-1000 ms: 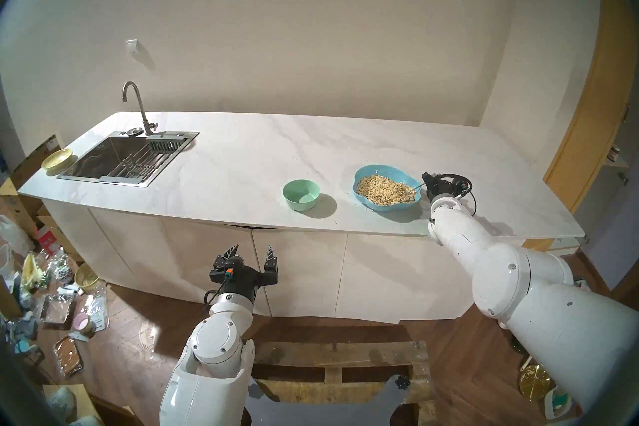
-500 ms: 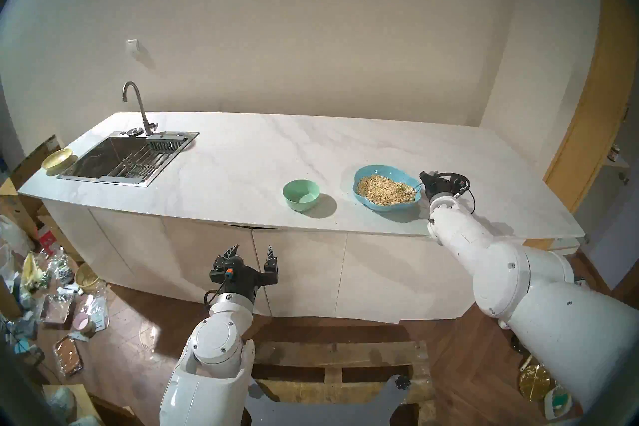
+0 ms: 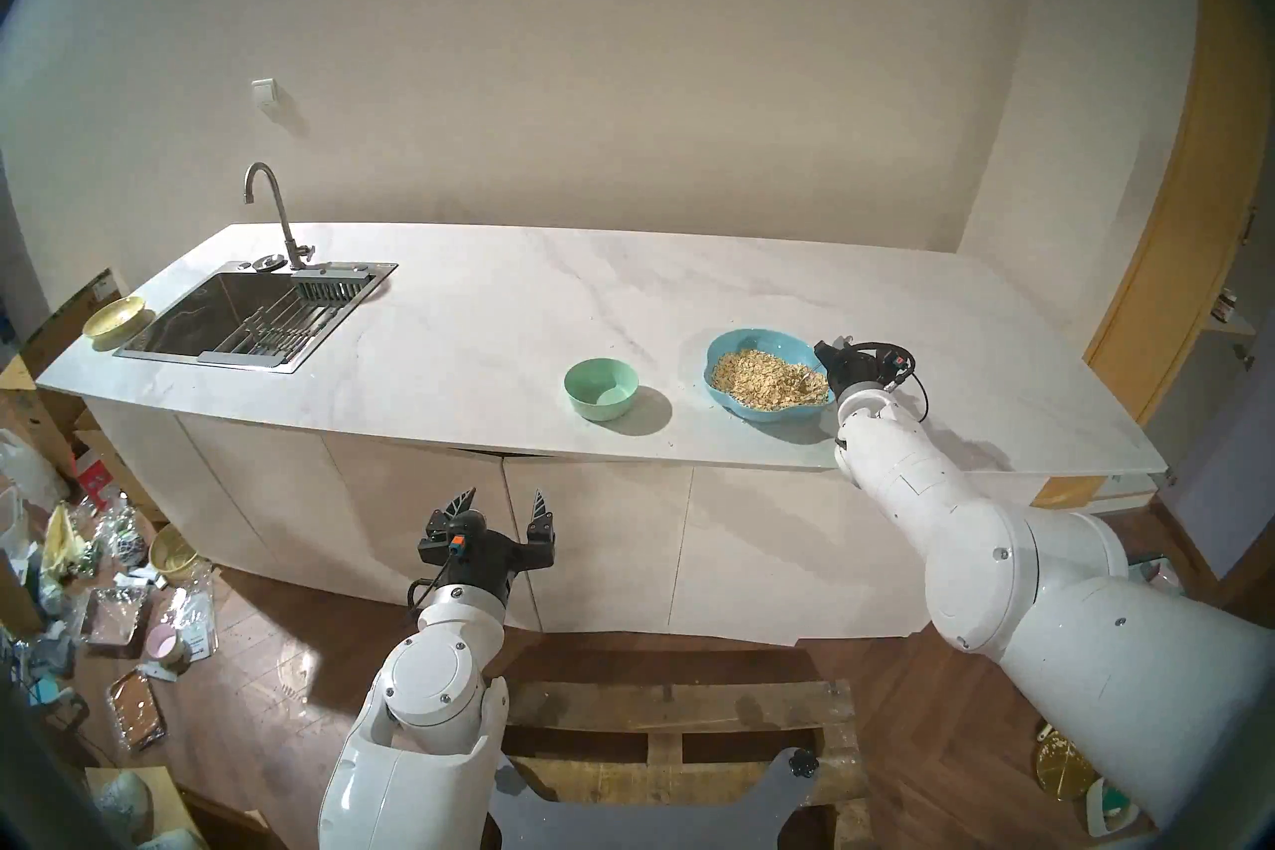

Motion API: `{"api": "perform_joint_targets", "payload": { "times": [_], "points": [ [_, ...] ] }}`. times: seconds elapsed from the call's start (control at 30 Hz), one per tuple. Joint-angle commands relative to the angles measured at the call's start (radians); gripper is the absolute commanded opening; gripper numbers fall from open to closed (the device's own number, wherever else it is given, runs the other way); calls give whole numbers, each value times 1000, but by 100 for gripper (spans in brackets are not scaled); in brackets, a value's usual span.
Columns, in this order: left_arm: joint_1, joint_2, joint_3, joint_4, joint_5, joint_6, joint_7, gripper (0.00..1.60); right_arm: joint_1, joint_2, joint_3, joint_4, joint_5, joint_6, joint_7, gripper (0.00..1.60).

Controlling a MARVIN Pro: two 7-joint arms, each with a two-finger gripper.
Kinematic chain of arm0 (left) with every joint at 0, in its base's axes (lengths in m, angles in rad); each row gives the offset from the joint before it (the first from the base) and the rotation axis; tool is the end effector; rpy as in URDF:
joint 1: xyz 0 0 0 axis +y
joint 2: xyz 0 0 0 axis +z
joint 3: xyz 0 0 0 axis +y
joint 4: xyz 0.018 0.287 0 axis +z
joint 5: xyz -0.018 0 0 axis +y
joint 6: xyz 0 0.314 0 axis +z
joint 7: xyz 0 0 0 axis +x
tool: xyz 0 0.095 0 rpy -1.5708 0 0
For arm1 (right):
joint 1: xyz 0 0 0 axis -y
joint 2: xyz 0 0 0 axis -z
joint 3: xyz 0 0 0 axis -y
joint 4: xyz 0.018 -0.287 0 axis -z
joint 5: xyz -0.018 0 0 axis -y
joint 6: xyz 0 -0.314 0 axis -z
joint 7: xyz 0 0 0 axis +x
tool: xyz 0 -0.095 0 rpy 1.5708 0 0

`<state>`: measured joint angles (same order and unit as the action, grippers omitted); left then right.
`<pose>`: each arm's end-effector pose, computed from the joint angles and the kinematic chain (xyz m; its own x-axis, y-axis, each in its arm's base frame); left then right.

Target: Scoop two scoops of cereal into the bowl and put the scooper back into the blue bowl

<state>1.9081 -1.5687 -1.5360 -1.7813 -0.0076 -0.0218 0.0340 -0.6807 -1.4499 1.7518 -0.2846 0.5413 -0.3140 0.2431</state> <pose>0.3255 -0.0110 -0.3443 0.1052 0.0136 0.9944 0.0012 -0.9999 0.0135 0.6052 -0.1022 -0.3013 -0.0871 -0.5395 0.8375 -0.1283 -0.8276 -0.5465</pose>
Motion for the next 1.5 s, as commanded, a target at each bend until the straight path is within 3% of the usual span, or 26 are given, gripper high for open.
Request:
{"api": "perform_joint_targets", "payload": {
  "times": [0.0, 0.13, 0.4, 0.5, 1.47],
  "points": [
    [-4, 1, 2, -25, -2, -6, -4, 160, -15, -21, 6, -87, 7, 55, -47, 0],
    [-4, 1, 2, -25, -2, -6, -4, 160, -51, -38, 21, -162, 23, 127, -103, 0],
    [-3, 1, 2, -26, -2, -5, -4, 160, -171, -78, 51, -430, 45, 305, -238, 0],
    [-3, 1, 2, -26, -2, -5, -4, 160, -185, -93, 71, -480, 64, 358, -294, 0],
    [-3, 1, 3, -26, -2, -6, -4, 160, -152, -98, 80, -500, 79, 436, -371, 0]
  ]
}}
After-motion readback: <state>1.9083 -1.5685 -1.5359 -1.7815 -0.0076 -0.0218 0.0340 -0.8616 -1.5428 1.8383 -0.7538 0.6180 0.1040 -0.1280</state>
